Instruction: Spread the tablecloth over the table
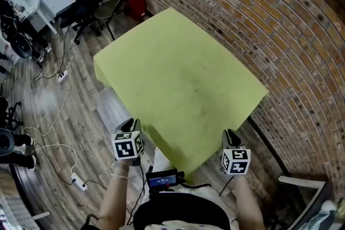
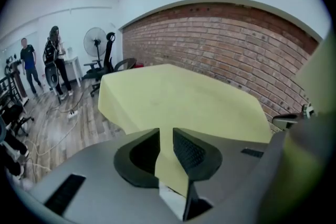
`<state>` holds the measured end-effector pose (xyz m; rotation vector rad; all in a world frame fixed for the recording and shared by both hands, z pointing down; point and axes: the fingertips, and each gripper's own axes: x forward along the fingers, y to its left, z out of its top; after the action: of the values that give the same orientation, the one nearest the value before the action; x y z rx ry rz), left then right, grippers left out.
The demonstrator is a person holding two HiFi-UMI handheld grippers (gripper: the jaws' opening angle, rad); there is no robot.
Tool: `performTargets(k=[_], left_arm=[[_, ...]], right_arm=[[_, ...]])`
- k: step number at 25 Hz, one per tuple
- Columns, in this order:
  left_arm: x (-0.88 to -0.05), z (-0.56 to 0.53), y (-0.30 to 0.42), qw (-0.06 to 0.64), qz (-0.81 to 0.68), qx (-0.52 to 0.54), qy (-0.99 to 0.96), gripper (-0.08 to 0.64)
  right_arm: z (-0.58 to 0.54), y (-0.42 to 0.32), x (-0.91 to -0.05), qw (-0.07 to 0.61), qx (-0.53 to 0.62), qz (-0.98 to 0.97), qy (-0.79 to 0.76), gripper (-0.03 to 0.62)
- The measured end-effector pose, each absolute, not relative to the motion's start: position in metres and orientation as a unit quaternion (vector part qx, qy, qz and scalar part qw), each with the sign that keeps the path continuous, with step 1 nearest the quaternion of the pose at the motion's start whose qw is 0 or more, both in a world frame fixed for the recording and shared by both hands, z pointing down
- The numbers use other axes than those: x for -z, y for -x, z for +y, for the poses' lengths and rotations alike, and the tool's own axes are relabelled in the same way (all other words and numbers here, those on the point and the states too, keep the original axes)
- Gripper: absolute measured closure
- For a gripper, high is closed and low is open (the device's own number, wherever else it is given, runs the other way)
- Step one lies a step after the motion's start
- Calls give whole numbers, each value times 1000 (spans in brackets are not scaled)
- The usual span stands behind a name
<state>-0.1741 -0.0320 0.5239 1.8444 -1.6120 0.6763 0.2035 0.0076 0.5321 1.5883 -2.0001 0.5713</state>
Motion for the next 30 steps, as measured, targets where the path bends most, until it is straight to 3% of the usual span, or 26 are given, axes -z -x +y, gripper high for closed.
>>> performTargets(k=[2,8,17,30], left_arm=[[-487,-38,171,245,-613,-226,-716,502],[-373,-46,129,107,-590,-163,-783,532],[-268,-21,69,-23,-534,-116,-837,543],[-239,-2,43,-32,-518,-82,-851,543]], right_arm=[[2,-203,-505,234,-191,-749,-589,525],[-13,-182,-404,178,-96,-798,-568,534],[-4,-148,-292,98,4,-841,-533,545],[11,-135,-248,63,41,-859,-507,546]])
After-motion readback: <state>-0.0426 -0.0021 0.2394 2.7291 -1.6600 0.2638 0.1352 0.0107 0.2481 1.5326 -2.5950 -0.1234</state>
